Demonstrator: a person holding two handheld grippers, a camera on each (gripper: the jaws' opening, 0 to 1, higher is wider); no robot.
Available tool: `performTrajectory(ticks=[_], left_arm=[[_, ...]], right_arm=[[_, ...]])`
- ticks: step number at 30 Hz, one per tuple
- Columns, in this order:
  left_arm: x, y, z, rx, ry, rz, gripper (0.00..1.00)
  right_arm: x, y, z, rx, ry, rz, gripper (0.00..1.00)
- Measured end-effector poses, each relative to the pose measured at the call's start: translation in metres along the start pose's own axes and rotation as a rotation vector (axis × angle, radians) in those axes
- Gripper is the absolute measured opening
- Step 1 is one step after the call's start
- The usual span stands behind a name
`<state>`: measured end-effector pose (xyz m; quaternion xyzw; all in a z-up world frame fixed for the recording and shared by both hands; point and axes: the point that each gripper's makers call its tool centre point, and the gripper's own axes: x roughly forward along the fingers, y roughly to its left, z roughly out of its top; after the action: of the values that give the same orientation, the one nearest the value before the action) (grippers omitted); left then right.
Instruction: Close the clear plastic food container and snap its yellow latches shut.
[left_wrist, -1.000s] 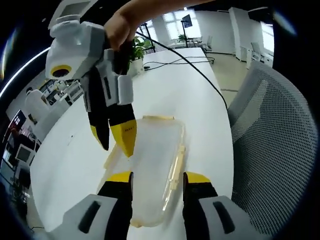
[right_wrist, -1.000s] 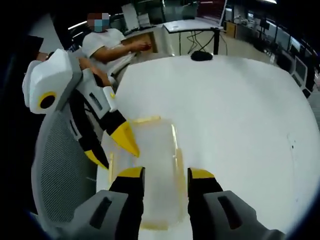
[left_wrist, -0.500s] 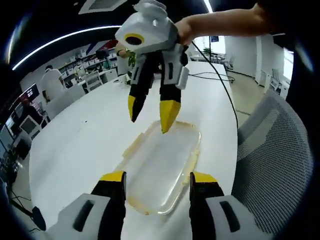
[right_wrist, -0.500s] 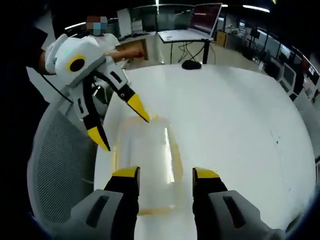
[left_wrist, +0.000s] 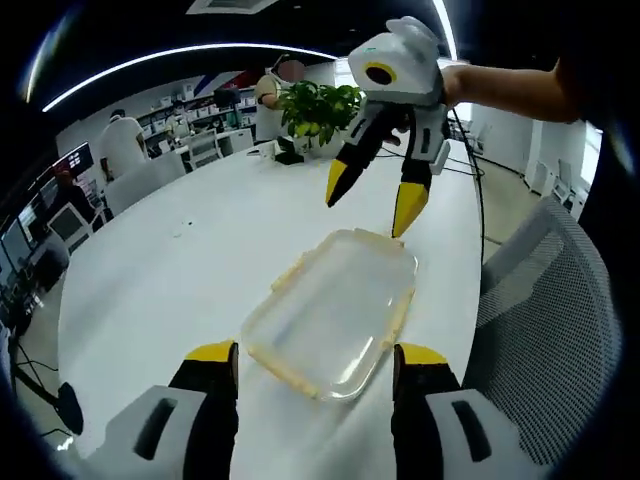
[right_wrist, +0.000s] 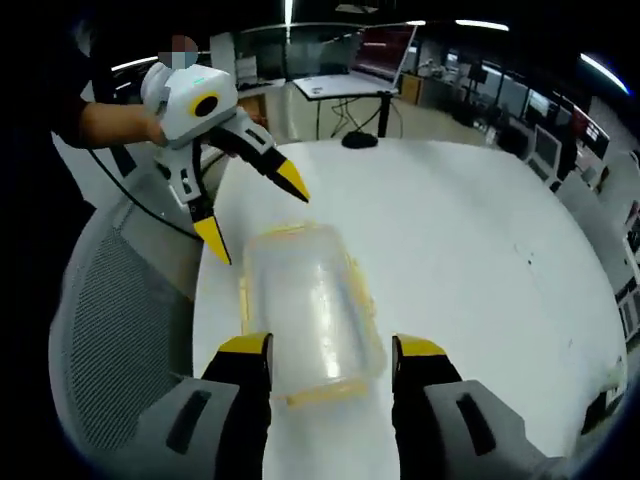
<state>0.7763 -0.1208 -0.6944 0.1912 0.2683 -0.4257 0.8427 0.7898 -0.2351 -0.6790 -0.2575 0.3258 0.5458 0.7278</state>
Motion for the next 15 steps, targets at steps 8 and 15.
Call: performTrajectory(ticks=[8,15], left_arm=[[0.000,-0.003,-0.007,-0.010,-0.001,0.011,0.58],[0.000,-0.002,-0.012,-0.016,-0.010,0.037,0.57]], right_arm=[[-0.004,0.009,-0.015,0.039,-0.036,-0.071,0.46],[-0.003,0.013,-0.030,0.063,-0.064,-0.141,0.48]])
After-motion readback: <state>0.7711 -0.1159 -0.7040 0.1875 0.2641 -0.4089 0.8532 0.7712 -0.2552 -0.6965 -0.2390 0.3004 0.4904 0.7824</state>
